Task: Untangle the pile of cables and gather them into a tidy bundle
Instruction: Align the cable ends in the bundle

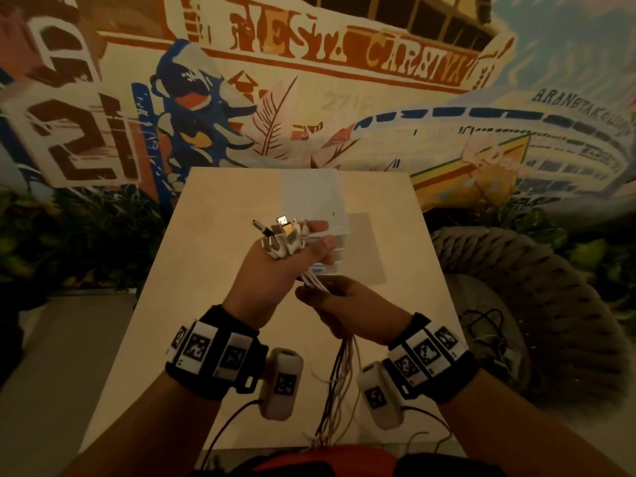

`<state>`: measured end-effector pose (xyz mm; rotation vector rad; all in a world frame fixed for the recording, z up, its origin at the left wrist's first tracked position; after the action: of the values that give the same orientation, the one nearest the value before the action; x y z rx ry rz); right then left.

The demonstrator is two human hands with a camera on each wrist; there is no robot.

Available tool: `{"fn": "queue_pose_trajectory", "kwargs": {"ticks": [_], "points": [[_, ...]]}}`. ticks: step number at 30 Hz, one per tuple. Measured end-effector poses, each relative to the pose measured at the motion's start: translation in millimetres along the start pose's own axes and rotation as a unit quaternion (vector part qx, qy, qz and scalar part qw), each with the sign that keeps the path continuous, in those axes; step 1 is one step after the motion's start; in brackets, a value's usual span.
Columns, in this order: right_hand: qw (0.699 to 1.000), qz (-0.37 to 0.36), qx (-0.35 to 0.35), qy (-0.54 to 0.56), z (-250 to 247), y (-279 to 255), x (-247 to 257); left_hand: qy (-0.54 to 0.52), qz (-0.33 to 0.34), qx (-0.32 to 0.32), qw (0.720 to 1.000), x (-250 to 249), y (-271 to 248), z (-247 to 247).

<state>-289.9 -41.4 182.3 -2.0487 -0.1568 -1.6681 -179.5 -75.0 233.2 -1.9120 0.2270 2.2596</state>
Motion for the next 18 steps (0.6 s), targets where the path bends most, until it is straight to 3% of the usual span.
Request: {"fn": "queue_pose_trajectory", "kwargs": {"ticks": [4, 7, 10, 12, 15, 18], "points": [[0.998, 0.007, -0.048, -0.039, -2.5, 3.3, -4.6, 0.016, -0.043, 0.030, 0.998, 24.7, 0.8, 6.3], [0.996, -0.062, -0.067, -0.022, -3.5, 1.7, 2.4, 0.033, -0.083, 0.074, 0.993, 40.0, -4.3, 18.2], [0.989, -0.107, -0.036, -0.091, 2.9, -8.8, 15.6, 0.004, -0.101, 0.079, 0.992, 41.0, -4.2, 22.8], [0.989, -0.088, -0.009, -0.117, 8.2, -12.5, 11.4, -0.009, -0.086, 0.064, 0.994, 35.5, 1.4, 21.6], [0.991, -0.033, -0.021, -0.131, 4.2, -12.3, -10.8, -0.029, -0.062, 0.047, 0.997, 27.6, 10.1, 18.9], [0.966, 0.004, -0.003, -0.260, -9.6, -17.2, -30.1, -0.056, -0.058, 0.032, 0.996, 18.8, 10.7, 14.3]]}}
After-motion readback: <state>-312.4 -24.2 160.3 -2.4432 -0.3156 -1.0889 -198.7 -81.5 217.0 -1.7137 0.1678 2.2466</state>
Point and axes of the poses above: each hand's wrist, its own y-axis towards the middle knuckle, its own z-axis out of the palm, x = y × z, the point moved 6 cm from there along y, towards the middle knuckle, and after that the axes turned 1 degree about -x, right-handed, at the moved point
